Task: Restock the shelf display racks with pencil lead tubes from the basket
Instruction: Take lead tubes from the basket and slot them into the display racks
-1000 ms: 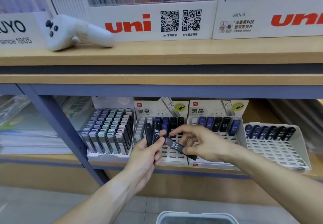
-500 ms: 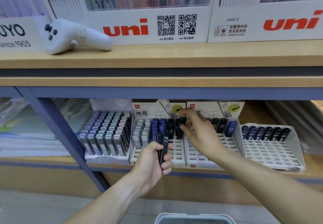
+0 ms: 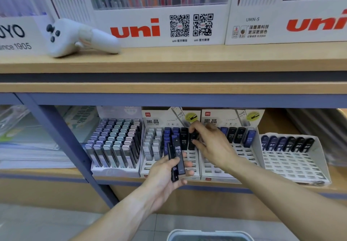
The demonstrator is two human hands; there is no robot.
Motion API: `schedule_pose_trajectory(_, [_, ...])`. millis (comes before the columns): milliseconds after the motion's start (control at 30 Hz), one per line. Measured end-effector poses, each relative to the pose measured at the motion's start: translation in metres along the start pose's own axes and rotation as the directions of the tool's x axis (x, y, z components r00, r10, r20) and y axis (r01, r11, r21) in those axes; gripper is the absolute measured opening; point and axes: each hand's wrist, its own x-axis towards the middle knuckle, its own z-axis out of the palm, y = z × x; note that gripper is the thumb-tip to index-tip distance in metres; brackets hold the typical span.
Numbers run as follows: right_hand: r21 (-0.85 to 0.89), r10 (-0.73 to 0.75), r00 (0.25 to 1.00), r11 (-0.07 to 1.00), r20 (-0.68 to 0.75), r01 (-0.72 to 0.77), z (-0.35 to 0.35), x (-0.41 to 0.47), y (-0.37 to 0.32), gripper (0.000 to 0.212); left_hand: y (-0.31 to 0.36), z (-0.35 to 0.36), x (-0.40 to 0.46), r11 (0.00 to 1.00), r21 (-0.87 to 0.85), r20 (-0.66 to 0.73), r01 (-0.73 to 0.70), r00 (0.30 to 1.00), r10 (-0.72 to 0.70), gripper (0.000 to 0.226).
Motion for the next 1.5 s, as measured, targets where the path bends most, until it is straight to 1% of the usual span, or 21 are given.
schedule_pose_trajectory(200, [-0.046,0.001,1.000,0.999,-0.015,-0.002,-0.001,0.002,0.003,0.038,0.001,-0.001,0.000,1.000,-0.009,0.017,0.002,1.000,-0.002,0.024])
schedule_pose_trajectory(300, [-0.020,0.014,1.000,1.000,-0.017,-0.014,0.000,0.000,0.002,0.035,0.001,-0.001,0.001,1.000,-0.028,0.029,0.009,1.000,-0.008,0.024])
schedule_pose_trajectory(367, [-0.032,0.009,0.999,0.999,-0.043,-0.010,0.002,0.001,0.002,0.033,0.000,-0.001,0.003,0.999,-0.042,0.034,0.016,0.999,-0.014,0.024])
schedule_pose_trajectory(500, [-0.026,0.008,0.996,1.000,-0.091,-0.010,0.005,0.003,0.003,0.036,0.000,-0.003,0.005,0.998,-0.052,0.048,0.023,0.999,-0.021,0.024])
schedule_pose_trajectory(600, [-0.028,-0.001,0.995,1.000,-0.096,-0.002,0.002,0.002,0.002,0.035,0.001,-0.003,0.004,0.998,-0.058,0.062,0.028,0.998,-0.025,0.025])
schedule_pose_trajectory(667, [-0.012,0.007,0.995,1.000,-0.095,-0.008,-0.001,0.000,0.000,0.037,0.001,-0.004,0.003,0.998,-0.061,0.071,0.031,0.997,-0.027,0.026])
schedule_pose_trajectory(733, [0.067,0.053,0.994,0.997,-0.094,-0.047,-0.005,-0.002,-0.006,0.039,0.001,-0.005,0.003,0.998,-0.057,0.081,0.037,0.996,-0.033,0.027])
schedule_pose_trajectory(767, [0.161,0.111,0.991,0.982,-0.076,-0.098,-0.008,-0.003,-0.010,0.036,0.001,-0.005,0.003,0.998,-0.051,0.087,0.044,0.995,-0.039,0.028])
schedule_pose_trajectory(800, [0.283,0.179,0.983,0.946,-0.038,-0.161,-0.011,-0.005,-0.015,0.032,0.002,-0.005,0.002,0.998,-0.045,0.093,0.052,0.995,-0.048,0.029])
schedule_pose_trajectory(867, [0.497,0.277,0.958,0.823,0.075,-0.277,-0.014,-0.008,-0.023,0.026,0.001,-0.004,0.001,0.997,-0.033,0.106,0.071,0.992,-0.068,0.029])
schedule_pose_trajectory(933, [0.581,0.308,0.941,0.744,0.141,-0.331,-0.014,-0.012,-0.025,0.024,0.000,-0.003,0.001,0.996,-0.020,0.113,0.082,0.990,-0.080,0.030])
schedule_pose_trajectory(1000, [0.630,0.337,0.928,0.689,0.158,-0.357,-0.018,-0.014,-0.024,0.020,0.000,-0.002,0.001,0.996,-0.015,0.111,0.085,0.990,-0.083,0.030])
schedule_pose_trajectory(1100, [0.725,0.377,0.911,0.580,0.167,-0.372,-0.021,-0.011,-0.024,0.018,0.001,-0.001,0.002,0.997,-0.020,0.091,0.078,0.993,-0.076,0.030])
schedule_pose_trajectory(1133, [0.732,0.372,0.912,0.570,0.175,-0.373,-0.021,-0.011,-0.025,0.019,0.002,-0.001,0.001,0.997,-0.017,0.082,0.077,0.994,-0.075,0.029])
schedule_pose_trajectory(1200, [0.714,0.358,0.916,0.591,0.183,-0.374,-0.019,-0.010,-0.026,0.024,0.002,-0.001,0.001,0.997,-0.002,0.066,0.073,0.995,-0.073,0.027])
schedule_pose_trajectory(1267, [0.707,0.382,0.911,0.600,0.158,-0.374,-0.017,-0.009,-0.028,0.026,0.001,-0.002,0.002,0.998,-0.012,0.044,0.062,0.997,-0.062,0.026])
schedule_pose_trajectory(1367, [0.726,0.446,0.895,0.608,0.019,-0.319,-0.019,-0.002,-0.025,0.028,0.000,-0.006,0.005,0.998,-0.058,-0.047,0.034,0.998,-0.036,0.024])
schedule_pose_trajectory(1433, [0.699,0.438,0.894,0.667,-0.091,-0.256,-0.020,0.000,-0.023,0.028,0.001,-0.010,0.005,0.997,-0.081,-0.090,0.016,0.996,-0.023,0.027])
schedule_pose_trajectory(1500, [0.614,0.372,0.918,0.760,-0.139,-0.215,-0.016,-0.002,-0.020,0.027,0.003,-0.012,0.003,0.994,-0.112,-0.092,0.005,0.996,-0.015,0.031])
